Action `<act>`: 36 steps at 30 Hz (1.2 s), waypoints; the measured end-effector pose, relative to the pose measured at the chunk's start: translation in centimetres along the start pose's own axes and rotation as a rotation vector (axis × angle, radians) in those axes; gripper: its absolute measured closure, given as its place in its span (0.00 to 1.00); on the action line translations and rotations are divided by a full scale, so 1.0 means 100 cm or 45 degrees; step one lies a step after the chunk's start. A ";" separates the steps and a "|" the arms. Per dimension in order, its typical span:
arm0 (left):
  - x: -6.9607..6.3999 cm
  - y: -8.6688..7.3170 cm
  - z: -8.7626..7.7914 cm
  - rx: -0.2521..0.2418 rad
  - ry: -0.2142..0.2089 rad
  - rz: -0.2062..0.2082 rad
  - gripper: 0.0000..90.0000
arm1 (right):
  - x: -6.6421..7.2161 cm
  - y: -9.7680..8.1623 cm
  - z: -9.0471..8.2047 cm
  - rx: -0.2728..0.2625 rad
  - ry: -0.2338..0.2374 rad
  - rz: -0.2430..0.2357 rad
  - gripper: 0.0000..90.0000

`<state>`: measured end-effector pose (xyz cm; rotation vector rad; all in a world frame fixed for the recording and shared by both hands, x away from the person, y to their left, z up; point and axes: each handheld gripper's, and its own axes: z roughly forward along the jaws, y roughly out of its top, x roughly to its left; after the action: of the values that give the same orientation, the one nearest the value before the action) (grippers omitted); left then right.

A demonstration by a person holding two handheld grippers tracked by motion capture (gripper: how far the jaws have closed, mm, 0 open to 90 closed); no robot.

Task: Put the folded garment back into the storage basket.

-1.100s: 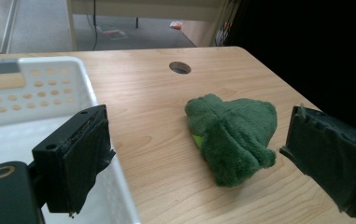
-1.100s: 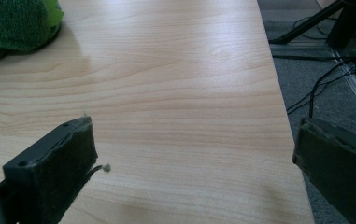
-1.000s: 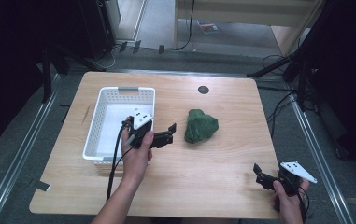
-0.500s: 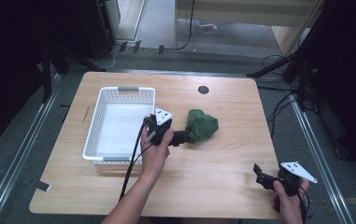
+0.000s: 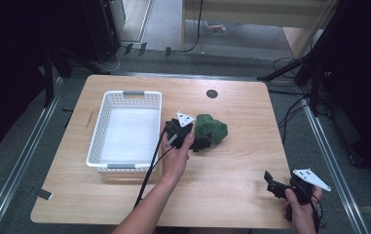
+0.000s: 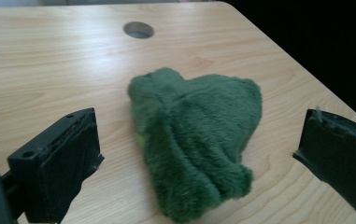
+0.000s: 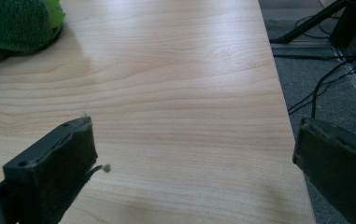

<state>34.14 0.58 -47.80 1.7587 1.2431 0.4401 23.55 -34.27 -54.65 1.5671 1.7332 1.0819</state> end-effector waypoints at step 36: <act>-0.010 -0.021 0.053 0.228 0.100 0.096 0.59 | -0.001 0.000 0.000 0.002 0.007 0.004 0.00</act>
<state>36.31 -2.65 -52.12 1.9615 1.3081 0.4566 23.59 -34.33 -54.67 1.5701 1.7364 1.0878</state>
